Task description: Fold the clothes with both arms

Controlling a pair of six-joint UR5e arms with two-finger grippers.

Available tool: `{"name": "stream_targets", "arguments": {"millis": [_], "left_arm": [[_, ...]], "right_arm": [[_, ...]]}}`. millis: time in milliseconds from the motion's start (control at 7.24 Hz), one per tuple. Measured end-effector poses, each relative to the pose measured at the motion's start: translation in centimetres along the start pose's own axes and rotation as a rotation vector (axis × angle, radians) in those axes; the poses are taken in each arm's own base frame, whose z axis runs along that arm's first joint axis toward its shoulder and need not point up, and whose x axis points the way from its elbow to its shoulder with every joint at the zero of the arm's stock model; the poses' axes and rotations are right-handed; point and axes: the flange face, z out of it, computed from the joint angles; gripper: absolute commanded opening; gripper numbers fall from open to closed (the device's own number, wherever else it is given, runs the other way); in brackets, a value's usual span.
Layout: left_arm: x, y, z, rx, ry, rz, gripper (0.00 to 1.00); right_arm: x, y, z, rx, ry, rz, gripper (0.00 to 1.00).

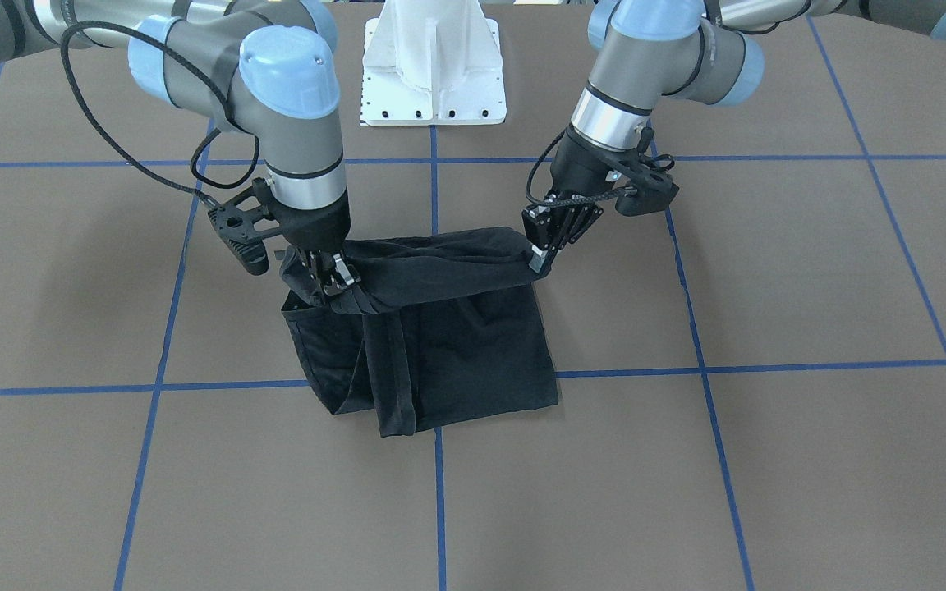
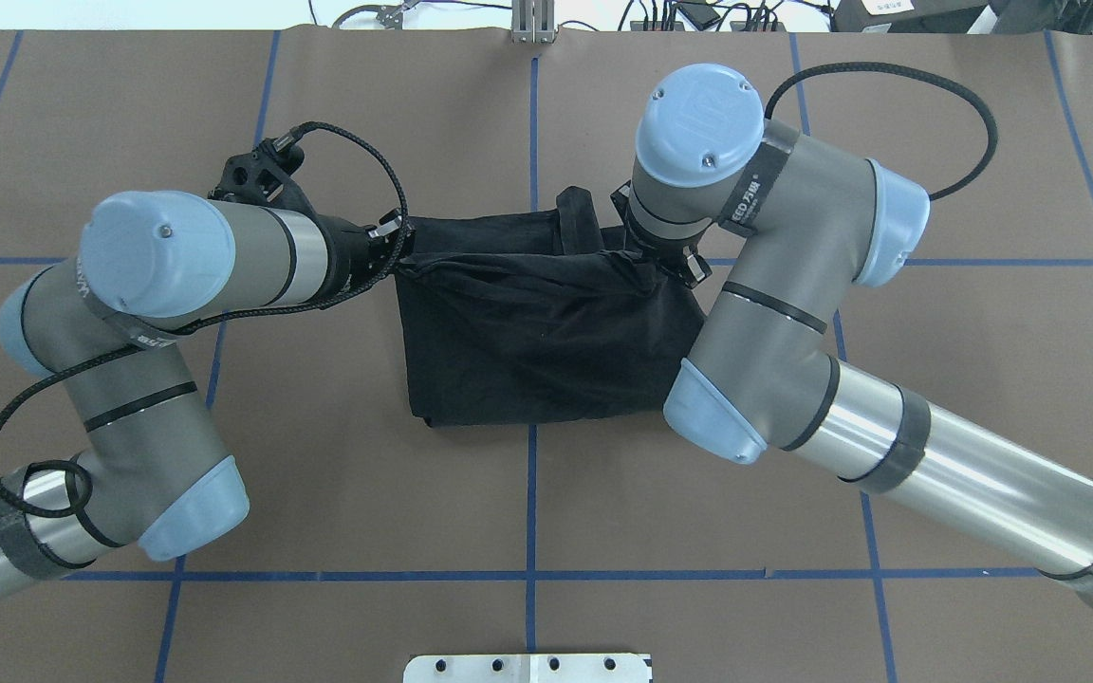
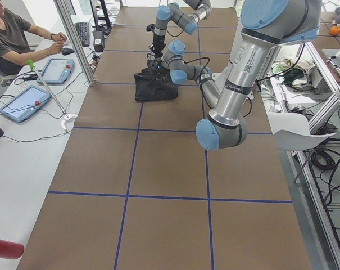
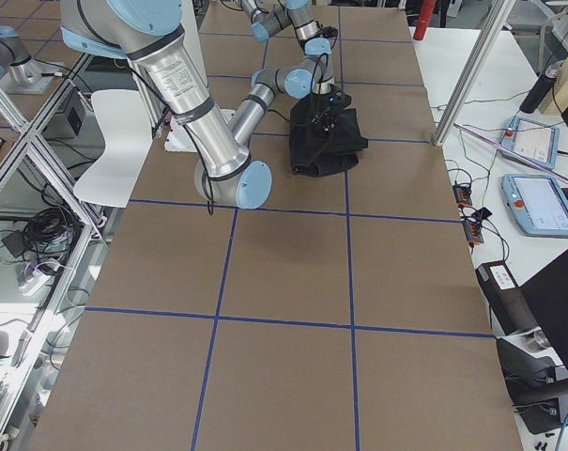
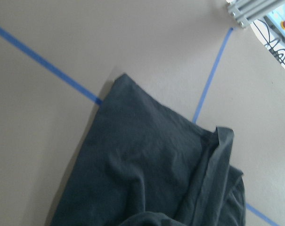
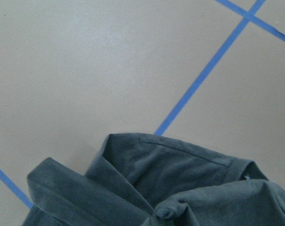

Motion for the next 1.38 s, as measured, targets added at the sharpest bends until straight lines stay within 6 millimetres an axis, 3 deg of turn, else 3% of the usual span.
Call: {"name": "stream_targets", "arguments": {"millis": [138,276,414,552,691,829,1105,1381], "left_arm": [[-0.2,-1.8,1.8,0.023,0.000,0.010,0.00],[0.4,-3.5,3.4,0.045,-0.001,0.020,0.07],[1.0,-5.1,5.5,0.064,-0.004,0.030,0.34],[1.1,-6.7,8.0,0.080,-0.007,0.047,0.59],[0.8,-8.5,10.5,0.095,-0.006,0.069,0.79],[1.0,-10.7,12.3,0.117,-0.005,0.088,1.00],[2.6,-14.1,12.7,0.152,0.005,0.109,1.00],[4.1,-15.5,11.3,0.109,0.028,0.122,1.00]], "right_arm": [[-2.1,-1.8,1.9,-0.026,-0.012,0.007,0.00],[-3.9,-3.3,3.4,-0.053,-0.017,0.013,0.02],[-5.9,-4.1,4.7,-0.060,-0.007,0.011,0.32],[-8.0,-4.8,5.9,-0.055,0.004,0.004,0.43],[-10.3,-5.7,7.1,-0.049,0.005,-0.004,0.99],[-12.3,-7.2,7.9,-0.042,0.002,-0.019,1.00],[-14.4,-10.5,6.4,-0.080,-0.013,-0.053,1.00],[-14.9,-11.1,4.3,-0.123,-0.032,-0.061,1.00]]}}
